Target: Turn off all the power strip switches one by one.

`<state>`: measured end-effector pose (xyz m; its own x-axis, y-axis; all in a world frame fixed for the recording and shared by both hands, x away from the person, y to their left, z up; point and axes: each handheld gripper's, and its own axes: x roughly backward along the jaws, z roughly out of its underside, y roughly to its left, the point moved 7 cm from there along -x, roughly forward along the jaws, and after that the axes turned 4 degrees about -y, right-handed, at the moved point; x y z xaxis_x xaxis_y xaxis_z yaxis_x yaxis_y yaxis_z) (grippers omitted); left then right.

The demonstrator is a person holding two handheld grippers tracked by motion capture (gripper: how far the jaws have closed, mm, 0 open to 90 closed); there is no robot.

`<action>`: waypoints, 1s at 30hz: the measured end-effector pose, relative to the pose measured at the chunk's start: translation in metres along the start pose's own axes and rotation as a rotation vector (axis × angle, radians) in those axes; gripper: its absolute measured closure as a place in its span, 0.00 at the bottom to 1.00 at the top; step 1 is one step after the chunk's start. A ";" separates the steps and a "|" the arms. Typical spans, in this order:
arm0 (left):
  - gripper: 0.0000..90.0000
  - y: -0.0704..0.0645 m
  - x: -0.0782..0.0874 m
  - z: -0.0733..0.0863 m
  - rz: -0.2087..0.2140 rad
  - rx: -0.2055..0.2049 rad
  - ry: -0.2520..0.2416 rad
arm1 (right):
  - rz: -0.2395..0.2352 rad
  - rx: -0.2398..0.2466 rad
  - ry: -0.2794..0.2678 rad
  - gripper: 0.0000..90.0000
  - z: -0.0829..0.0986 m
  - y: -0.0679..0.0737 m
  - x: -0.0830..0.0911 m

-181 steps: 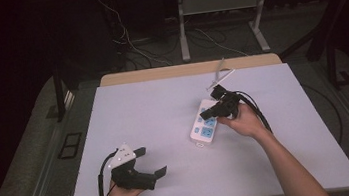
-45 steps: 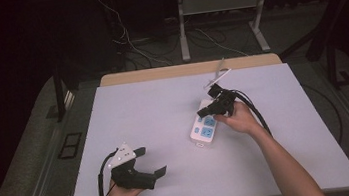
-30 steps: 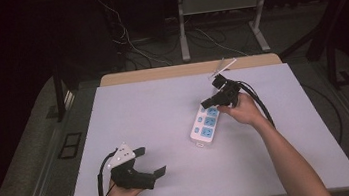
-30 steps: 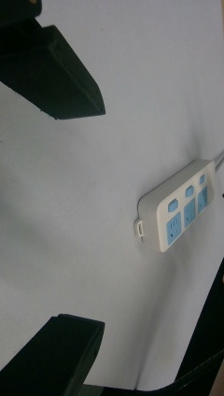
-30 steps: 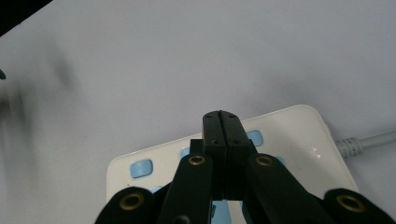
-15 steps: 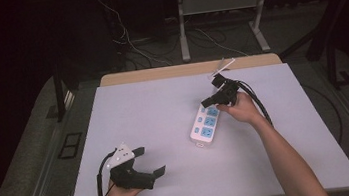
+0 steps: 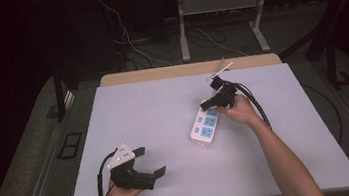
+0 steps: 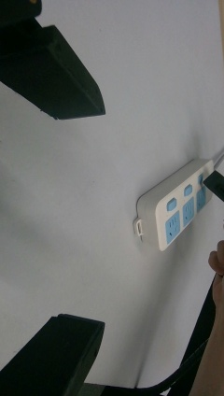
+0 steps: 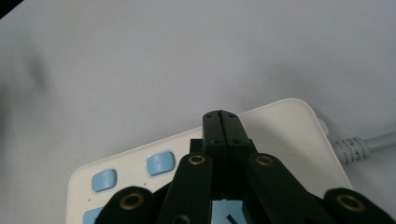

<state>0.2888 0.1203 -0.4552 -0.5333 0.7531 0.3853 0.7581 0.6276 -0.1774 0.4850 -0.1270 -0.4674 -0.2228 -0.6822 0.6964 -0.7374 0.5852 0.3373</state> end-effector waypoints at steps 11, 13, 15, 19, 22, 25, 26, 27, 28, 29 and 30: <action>0.00 0.000 0.000 0.000 0.001 -0.001 -0.001 | 0.019 0.020 -0.006 1.00 0.002 -0.002 -0.003; 0.00 -0.001 0.000 0.000 0.002 -0.001 0.000 | 0.019 0.020 -0.009 1.00 0.002 -0.002 -0.003; 0.00 -0.001 -0.001 0.000 0.003 -0.005 0.001 | 0.012 0.013 -0.019 1.00 0.002 -0.003 -0.003; 0.00 -0.002 -0.002 0.000 0.005 -0.007 0.005 | 0.004 0.000 -0.037 1.00 0.003 -0.003 -0.004; 0.00 -0.002 -0.002 0.000 0.007 -0.007 0.004 | 0.020 0.008 -0.028 1.00 0.002 -0.002 -0.004; 0.00 -0.003 -0.001 -0.001 0.008 -0.010 0.001 | 0.041 0.020 -0.019 1.00 0.002 -0.001 -0.005; 0.00 -0.004 -0.001 -0.001 0.007 -0.010 0.002 | 0.045 0.018 -0.015 1.00 0.002 0.000 -0.005; 0.00 -0.004 -0.001 -0.001 0.006 -0.010 0.001 | 0.050 0.017 -0.013 1.00 0.002 0.000 -0.005; 0.00 -0.004 -0.001 -0.001 0.006 -0.012 -0.002 | 0.053 0.018 -0.012 1.00 0.003 0.000 -0.005; 0.00 -0.005 0.000 -0.001 0.006 -0.010 -0.004 | 0.051 0.007 -0.013 1.00 0.003 0.000 -0.005; 0.00 -0.005 0.000 -0.001 0.007 -0.010 -0.006 | 0.046 0.005 -0.021 1.00 0.003 -0.001 -0.005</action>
<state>0.2854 0.1170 -0.4530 -0.5301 0.7588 0.3785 0.7656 0.6202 -0.1711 0.4850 -0.1255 -0.4734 -0.2697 -0.6636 0.6978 -0.7293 0.6139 0.3020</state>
